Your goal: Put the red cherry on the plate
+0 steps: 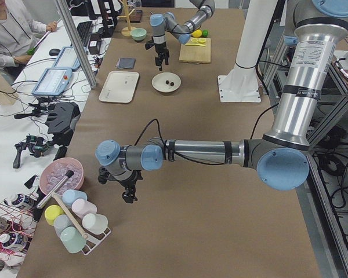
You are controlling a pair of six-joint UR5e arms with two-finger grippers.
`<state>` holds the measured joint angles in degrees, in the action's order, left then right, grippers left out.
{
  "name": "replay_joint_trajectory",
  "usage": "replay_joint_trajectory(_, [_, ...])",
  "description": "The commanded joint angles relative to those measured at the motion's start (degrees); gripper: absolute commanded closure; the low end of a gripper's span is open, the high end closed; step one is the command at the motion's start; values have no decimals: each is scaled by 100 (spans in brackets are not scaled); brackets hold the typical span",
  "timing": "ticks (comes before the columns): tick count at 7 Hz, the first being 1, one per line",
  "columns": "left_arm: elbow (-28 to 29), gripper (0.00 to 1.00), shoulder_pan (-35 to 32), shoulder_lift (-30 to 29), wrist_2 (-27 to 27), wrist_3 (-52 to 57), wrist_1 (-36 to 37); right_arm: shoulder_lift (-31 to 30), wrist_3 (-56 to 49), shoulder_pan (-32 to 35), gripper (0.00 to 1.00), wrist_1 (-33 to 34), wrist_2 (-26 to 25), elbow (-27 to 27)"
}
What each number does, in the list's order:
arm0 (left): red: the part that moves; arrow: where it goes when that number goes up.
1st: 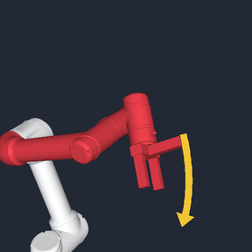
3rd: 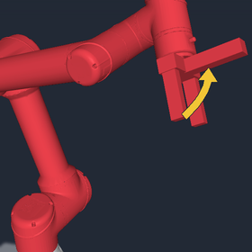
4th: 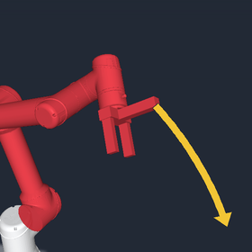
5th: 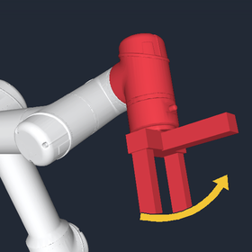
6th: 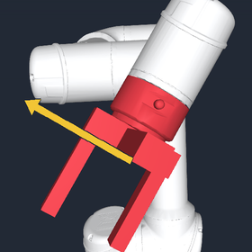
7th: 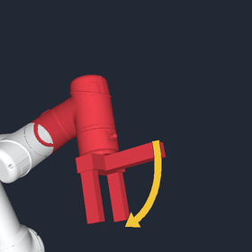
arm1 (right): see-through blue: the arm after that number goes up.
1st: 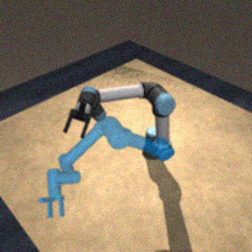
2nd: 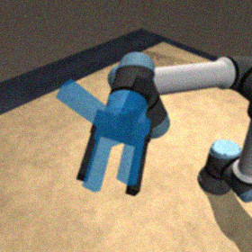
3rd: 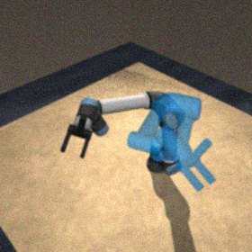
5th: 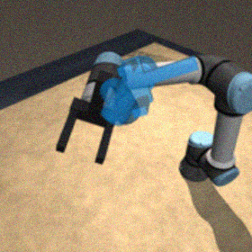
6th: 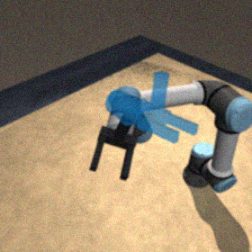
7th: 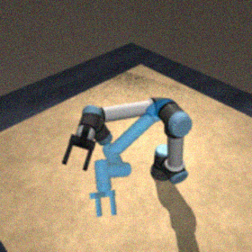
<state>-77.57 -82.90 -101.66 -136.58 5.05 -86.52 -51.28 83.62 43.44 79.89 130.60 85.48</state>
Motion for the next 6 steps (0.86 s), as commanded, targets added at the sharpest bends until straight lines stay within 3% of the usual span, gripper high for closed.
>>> replay_joint_trajectory(1, [14,2,1,-11,9,-4,4,-730,-1463,872,0,847,501,623])
replay_joint_trajectory(3, [67,2,10,-73,9,-4,13,-1907,-3886,1584,0,1588,423,1241])
replay_joint_trajectory(6, [50,2,10,-82,9,-4,13,-2972,-5947,2412,0,1714,248,1164])
